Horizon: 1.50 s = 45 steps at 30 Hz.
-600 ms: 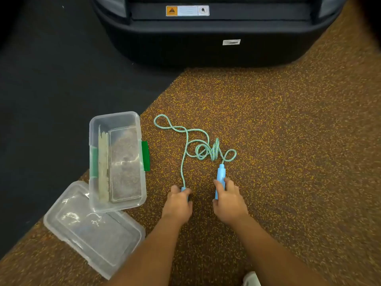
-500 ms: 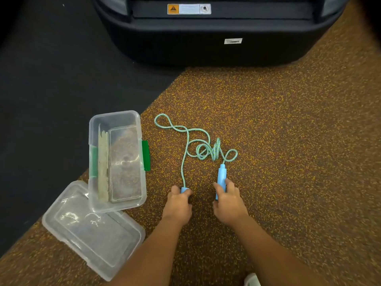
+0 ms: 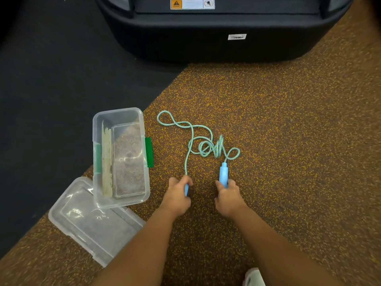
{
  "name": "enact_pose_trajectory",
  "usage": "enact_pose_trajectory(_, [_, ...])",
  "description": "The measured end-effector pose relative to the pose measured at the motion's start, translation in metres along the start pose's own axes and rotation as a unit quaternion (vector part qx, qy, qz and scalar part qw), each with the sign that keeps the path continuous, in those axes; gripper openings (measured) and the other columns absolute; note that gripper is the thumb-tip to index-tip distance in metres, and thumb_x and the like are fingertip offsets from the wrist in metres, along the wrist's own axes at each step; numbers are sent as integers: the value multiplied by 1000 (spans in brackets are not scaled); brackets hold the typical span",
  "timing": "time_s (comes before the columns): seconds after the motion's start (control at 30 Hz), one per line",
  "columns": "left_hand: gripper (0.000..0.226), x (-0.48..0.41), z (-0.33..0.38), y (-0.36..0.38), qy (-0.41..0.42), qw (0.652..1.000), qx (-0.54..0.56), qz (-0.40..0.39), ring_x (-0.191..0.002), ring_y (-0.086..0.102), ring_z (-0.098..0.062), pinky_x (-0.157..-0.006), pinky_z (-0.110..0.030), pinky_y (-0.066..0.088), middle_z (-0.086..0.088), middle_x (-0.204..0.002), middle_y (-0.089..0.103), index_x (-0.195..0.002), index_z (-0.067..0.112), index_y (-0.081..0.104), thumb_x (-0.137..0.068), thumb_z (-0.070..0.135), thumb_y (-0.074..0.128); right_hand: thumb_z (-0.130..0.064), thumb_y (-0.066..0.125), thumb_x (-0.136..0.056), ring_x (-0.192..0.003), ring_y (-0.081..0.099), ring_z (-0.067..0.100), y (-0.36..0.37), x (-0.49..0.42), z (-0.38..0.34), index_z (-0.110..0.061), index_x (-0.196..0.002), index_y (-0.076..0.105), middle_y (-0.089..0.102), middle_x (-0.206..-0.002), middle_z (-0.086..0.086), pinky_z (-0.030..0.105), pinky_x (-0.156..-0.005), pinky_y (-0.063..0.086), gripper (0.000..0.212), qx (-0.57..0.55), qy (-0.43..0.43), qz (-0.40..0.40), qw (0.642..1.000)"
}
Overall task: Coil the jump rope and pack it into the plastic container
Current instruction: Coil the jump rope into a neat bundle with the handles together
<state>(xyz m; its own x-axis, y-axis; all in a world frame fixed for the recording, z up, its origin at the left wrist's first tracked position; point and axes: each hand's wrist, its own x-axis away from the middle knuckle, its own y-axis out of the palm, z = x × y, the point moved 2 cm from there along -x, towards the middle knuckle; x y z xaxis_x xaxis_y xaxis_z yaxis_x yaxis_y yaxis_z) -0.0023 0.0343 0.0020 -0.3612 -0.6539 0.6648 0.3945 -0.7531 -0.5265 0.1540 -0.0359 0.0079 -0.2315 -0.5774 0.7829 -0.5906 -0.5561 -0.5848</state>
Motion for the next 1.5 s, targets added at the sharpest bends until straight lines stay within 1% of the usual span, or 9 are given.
enact_pose_trajectory(0.1, [54,-2,9,-17,3,999,49,6,-74,49,-16,-52,-16,37,-6,-107,36,-113,33,47,-75,-4,59,-20,45,-93,-131,27,33,-6,3,-3,-16,-148,23,18,-144,18,42,-112,29,59,8,13,-27,1000])
enact_pose_trajectory(0.23, [65,-15,20,-32,-8,995,96,-3,-86,54,-27,-69,-29,45,-10,-111,42,-126,33,44,-74,-2,62,-29,47,-93,-129,32,34,-14,-2,-3,-17,-144,31,26,-141,18,43,-109,33,55,38,23,-50,998])
enact_pose_trajectory(0.47, [37,-21,34,-36,-23,978,207,12,-86,59,-29,-80,-46,51,-13,-104,56,-106,25,49,-78,4,59,-38,49,-90,-132,28,36,-28,-1,-3,-19,-144,32,25,-146,17,48,-106,36,59,54,54,-37,996])
enact_pose_trajectory(0.67, [12,-11,55,-39,-18,952,306,29,-67,58,-20,-65,-34,48,-10,-87,59,-90,14,48,-93,23,55,-37,44,-93,-129,38,37,-46,-3,-23,-11,-131,50,43,-139,21,39,-104,36,47,-53,11,27,998])
enact_pose_trajectory(0.77, [11,-5,68,-41,-8,943,330,31,-59,54,-17,-59,-29,47,-7,-86,61,-87,14,46,-97,19,48,-31,45,-95,-94,59,25,-55,3,-37,-10,-116,62,66,-100,9,28,-76,44,34,-271,-19,32,962])
enact_pose_trajectory(0.83, [7,-1,75,-44,-1,938,344,35,-59,52,-17,-51,-25,46,-6,-83,57,-91,13,46,-94,7,48,-30,44,-96,-67,48,18,-59,9,-46,-17,-94,64,55,-73,1,25,-55,32,24,-396,-25,19,918])
enact_pose_trajectory(0.93, [17,4,80,-46,1,921,386,41,-63,53,-19,-55,-28,46,-7,-80,53,-100,11,45,-90,-3,46,-31,39,-99,-64,44,17,-62,15,-58,-21,-79,57,52,-70,2,26,-56,27,29,-519,-16,-24,855])
enact_pose_trajectory(1.07, [23,11,85,-46,4,910,414,22,-67,56,-17,-61,-26,50,-8,-79,57,-112,0,48,-90,-7,44,-28,41,-97,-60,45,16,-68,20,-65,-18,-85,61,51,-71,4,27,-58,32,25,-543,-29,-35,838])
enact_pose_trajectory(1.5, [25,31,106,-61,58,884,462,-48,-67,56,-18,-68,-31,51,-9,-72,58,-88,5,55,-86,-14,40,-9,51,-94,-57,47,10,-96,33,-74,-13,-109,55,57,-74,1,20,-47,38,17,-591,-76,7,803])
